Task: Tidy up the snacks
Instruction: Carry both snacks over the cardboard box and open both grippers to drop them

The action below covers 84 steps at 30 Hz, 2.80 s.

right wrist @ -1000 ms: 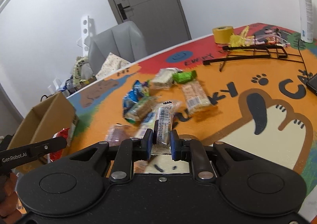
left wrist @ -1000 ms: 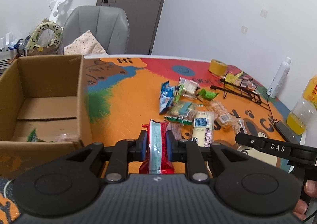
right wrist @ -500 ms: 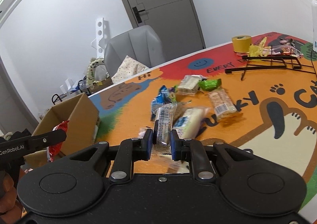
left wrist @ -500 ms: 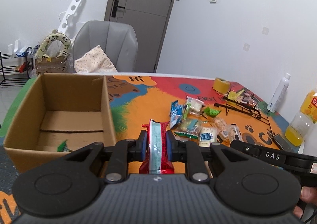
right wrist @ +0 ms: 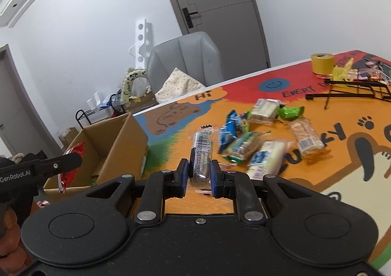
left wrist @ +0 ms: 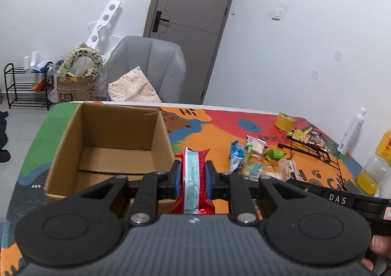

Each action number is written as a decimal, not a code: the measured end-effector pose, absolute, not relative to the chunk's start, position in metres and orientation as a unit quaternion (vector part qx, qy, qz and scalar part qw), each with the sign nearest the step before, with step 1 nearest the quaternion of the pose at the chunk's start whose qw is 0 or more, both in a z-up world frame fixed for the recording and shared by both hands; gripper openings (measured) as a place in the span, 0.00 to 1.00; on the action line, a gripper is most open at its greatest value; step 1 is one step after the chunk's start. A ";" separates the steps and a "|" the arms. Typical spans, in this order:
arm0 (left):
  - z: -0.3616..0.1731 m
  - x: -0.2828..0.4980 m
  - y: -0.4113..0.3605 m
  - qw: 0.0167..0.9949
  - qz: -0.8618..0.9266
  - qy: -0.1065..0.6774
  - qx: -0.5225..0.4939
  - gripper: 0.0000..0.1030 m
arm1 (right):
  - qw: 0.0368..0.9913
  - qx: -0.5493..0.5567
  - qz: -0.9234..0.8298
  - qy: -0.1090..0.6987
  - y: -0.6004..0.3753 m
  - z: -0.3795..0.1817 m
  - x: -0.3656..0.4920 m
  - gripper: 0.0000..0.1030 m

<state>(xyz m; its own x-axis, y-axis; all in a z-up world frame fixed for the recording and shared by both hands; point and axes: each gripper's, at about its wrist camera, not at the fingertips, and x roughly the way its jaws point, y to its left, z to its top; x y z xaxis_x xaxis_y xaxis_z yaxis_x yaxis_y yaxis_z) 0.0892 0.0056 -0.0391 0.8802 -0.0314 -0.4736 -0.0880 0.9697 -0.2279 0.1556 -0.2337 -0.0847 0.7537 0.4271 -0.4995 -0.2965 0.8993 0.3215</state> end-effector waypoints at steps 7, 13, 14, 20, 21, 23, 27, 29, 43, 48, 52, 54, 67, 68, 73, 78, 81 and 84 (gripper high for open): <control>-0.039 0.087 0.029 0.961 0.032 0.240 -0.135 0.18 | 0.928 0.102 0.210 0.291 -0.212 -0.081 0.158 0.16; -0.043 0.088 0.052 0.958 0.049 0.238 -0.149 0.18 | 0.925 0.095 0.223 0.292 -0.195 -0.079 0.161 0.16; -0.043 0.088 0.056 0.958 0.052 0.239 -0.150 0.18 | 0.925 0.092 0.225 0.293 -0.191 -0.079 0.162 0.16; -0.048 0.092 0.078 0.954 0.066 0.243 -0.162 0.18 | 0.921 0.079 0.237 0.297 -0.167 -0.075 0.168 0.16; -0.048 0.093 0.082 0.954 0.069 0.243 -0.165 0.18 | 0.921 0.077 0.239 0.297 -0.164 -0.074 0.169 0.16; -0.048 0.094 0.088 0.953 0.071 0.242 -0.168 0.18 | 0.921 0.074 0.244 0.296 -0.157 -0.070 0.171 0.16; -0.050 0.100 0.098 0.951 0.072 0.246 -0.175 0.19 | 0.920 0.065 0.253 0.293 -0.143 -0.064 0.175 0.16; -0.051 0.103 0.102 0.949 0.083 0.248 -0.175 0.19 | 0.918 0.061 0.259 0.293 -0.136 -0.061 0.177 0.16; -0.049 0.088 0.120 0.947 0.106 0.247 -0.178 0.50 | 0.901 0.061 0.317 0.289 -0.086 -0.048 0.186 0.30; -0.049 0.088 0.126 0.943 0.117 0.251 -0.186 0.61 | 0.903 0.058 0.314 0.287 -0.093 -0.051 0.178 0.45; -0.049 0.090 0.119 0.944 0.121 0.250 -0.180 0.70 | 0.905 0.062 0.299 0.295 -0.107 -0.056 0.177 0.45; -0.049 0.091 0.112 0.945 0.120 0.250 -0.176 0.76 | 0.907 0.067 0.294 0.296 -0.115 -0.057 0.176 0.48; -0.043 0.105 0.061 0.951 0.105 0.255 -0.141 0.89 | 0.921 0.099 0.245 0.285 -0.180 -0.063 0.174 0.74; -0.044 0.107 0.057 0.951 0.104 0.256 -0.140 0.91 | 0.923 0.101 0.240 0.284 -0.185 -0.064 0.175 0.77; -0.044 0.114 0.037 0.952 0.088 0.262 -0.132 0.92 | 0.928 0.111 0.219 0.279 -0.210 -0.067 0.176 0.92; -0.044 0.121 0.017 0.953 0.074 0.263 -0.127 0.92 | 0.934 0.118 0.197 0.275 -0.236 -0.072 0.176 0.98; -0.045 0.126 0.003 0.954 0.067 0.265 -0.120 0.92 | 0.935 0.124 0.187 0.276 -0.250 -0.075 0.176 1.00; -0.046 0.132 -0.009 0.954 0.054 0.270 -0.118 0.92 | 0.935 0.128 0.178 0.279 -0.264 -0.080 0.178 1.00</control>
<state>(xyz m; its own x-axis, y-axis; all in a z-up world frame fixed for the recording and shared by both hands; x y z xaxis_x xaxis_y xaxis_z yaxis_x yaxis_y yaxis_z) 0.1322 -0.0089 -0.0460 0.8483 0.0401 -0.5280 -0.1671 0.9664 -0.1951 0.1781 -0.2635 -0.0799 0.7807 0.4039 -0.4768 -0.2612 0.9041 0.3382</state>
